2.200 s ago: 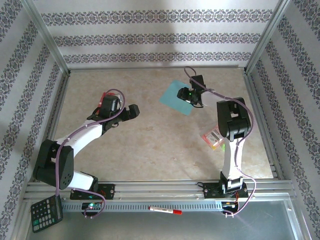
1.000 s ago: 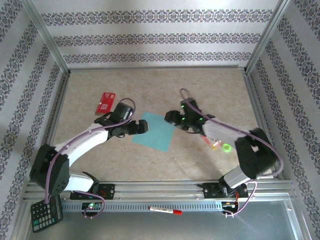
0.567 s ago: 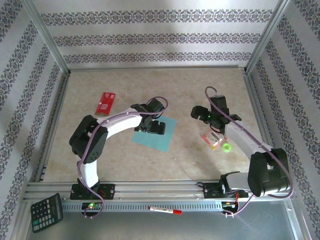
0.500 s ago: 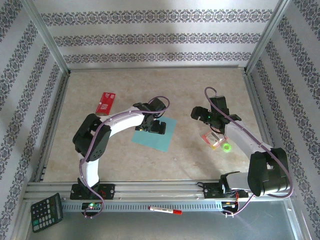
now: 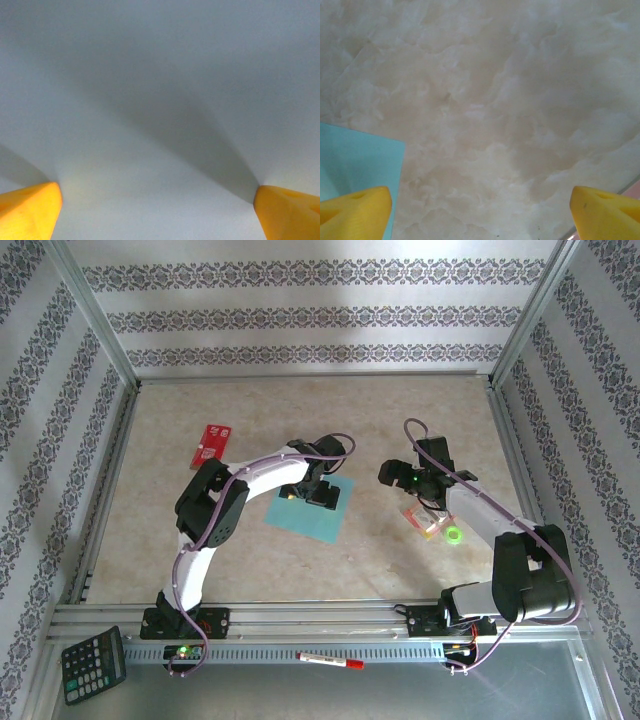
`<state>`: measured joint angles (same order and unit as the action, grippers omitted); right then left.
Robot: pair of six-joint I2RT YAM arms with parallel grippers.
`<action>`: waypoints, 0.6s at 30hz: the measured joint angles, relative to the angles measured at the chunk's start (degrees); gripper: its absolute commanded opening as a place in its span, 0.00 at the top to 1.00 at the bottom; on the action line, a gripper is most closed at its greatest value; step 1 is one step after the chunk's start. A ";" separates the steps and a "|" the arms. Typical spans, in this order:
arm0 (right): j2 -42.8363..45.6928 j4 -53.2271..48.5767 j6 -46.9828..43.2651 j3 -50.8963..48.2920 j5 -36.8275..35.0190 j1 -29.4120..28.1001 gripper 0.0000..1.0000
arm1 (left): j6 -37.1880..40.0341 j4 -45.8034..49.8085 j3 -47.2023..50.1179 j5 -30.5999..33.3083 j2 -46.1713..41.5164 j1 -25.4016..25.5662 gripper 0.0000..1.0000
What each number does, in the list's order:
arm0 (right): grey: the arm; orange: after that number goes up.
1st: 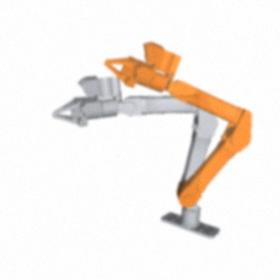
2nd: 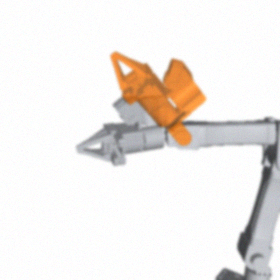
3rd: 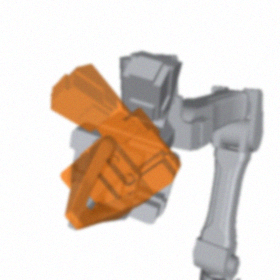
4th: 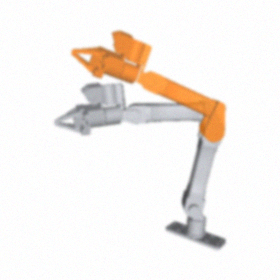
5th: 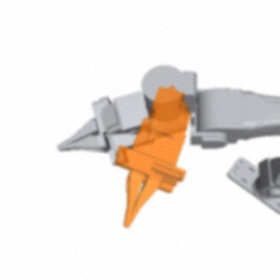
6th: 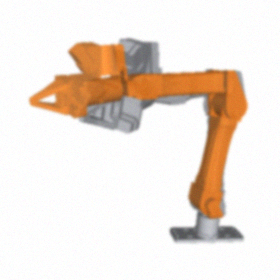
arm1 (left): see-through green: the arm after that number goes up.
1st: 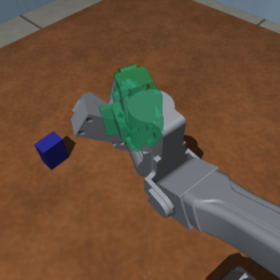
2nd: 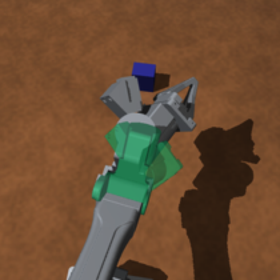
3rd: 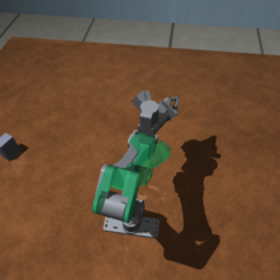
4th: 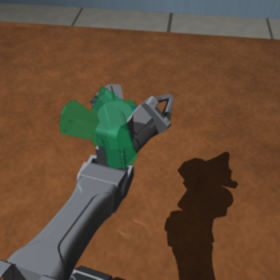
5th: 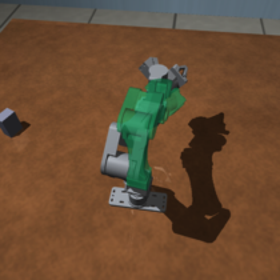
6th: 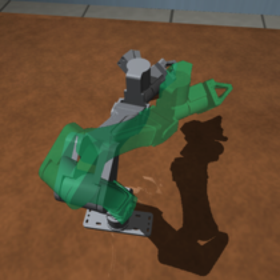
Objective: Fold a paper plane with a square sheet of paper (pick it up from the middle)
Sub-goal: First fold the square sheet of paper in half at the center of the table.
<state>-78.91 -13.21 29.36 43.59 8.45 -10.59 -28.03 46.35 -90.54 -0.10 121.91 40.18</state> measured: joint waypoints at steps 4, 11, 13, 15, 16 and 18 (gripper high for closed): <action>-0.28 0.61 0.02 -0.57 0.63 0.00 0.08 | 0.00 0.15 -0.09 0.02 0.09 0.13 0.01; -1.03 1.05 0.24 -1.16 1.31 0.00 0.08 | -0.02 0.04 -0.07 0.02 0.11 0.28 0.05; -1.03 1.33 0.24 -1.46 1.44 0.00 0.08 | -0.02 -0.07 -0.07 -0.11 0.13 0.31 0.07; -1.03 1.42 0.26 -1.86 1.46 0.00 0.08 | -0.02 -0.15 -0.07 -0.17 0.13 0.33 0.08; -1.03 1.46 0.28 -2.01 1.49 0.00 0.08 | -0.02 -0.20 -0.04 -0.22 0.13 0.33 0.09; -1.03 1.42 0.33 -2.21 1.49 0.00 0.08 | -0.02 -0.28 0.00 -0.33 0.13 0.33 0.11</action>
<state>-79.94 -11.79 29.69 41.39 9.93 -10.59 -28.05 46.06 -90.54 -0.43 122.04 40.51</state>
